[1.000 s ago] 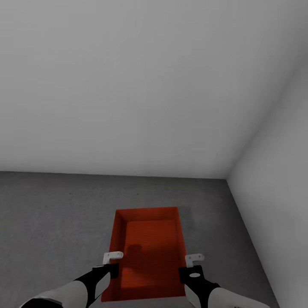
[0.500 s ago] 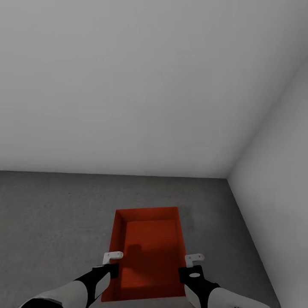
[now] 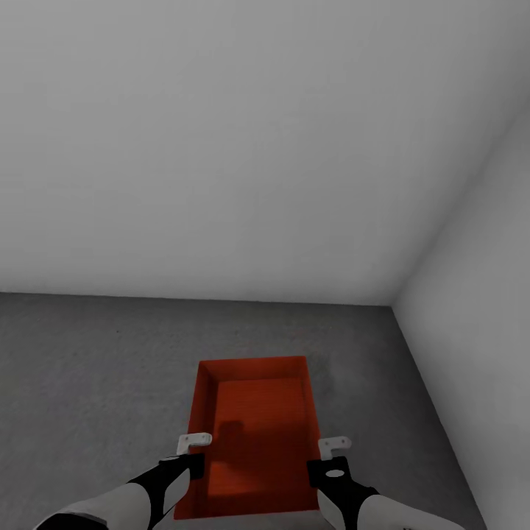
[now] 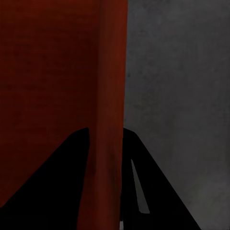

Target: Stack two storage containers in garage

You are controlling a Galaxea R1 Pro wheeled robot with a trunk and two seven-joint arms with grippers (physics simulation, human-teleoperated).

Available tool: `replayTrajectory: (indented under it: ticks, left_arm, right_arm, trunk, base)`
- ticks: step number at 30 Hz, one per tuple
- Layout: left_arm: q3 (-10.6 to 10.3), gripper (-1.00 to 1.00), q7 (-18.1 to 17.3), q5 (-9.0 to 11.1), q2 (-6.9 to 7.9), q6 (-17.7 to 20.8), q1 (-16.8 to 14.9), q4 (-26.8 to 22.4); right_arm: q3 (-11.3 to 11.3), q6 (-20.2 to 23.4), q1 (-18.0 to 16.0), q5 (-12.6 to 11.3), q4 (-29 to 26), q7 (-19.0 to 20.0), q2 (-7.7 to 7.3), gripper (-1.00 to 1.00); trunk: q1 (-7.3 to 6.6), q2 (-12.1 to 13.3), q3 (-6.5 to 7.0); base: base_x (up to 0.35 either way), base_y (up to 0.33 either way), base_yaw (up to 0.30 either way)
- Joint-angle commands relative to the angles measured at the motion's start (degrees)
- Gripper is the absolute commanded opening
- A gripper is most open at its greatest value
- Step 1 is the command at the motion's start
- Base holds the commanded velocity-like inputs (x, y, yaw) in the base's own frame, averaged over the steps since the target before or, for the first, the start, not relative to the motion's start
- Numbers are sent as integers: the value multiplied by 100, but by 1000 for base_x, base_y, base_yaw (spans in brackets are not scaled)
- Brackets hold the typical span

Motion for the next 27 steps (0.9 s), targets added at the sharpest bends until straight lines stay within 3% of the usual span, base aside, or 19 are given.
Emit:
replayTrajectory:
  ticks: [1,27]
  left_arm:
    - [38,-100,71,111,-1,49,5,2]
    - [38,-100,71,111,-1,49,5,1]
  right_arm:
    - [-158,-362,-4,9,-6,-54,-150,-100]
    - [-158,-362,-4,9,-8,-54,-150,-100]
  trunk:
    - [23,-44,-23]
    - [594,-1087,-490]
  base:
    - [0,0,0]
    - [0,0,0]
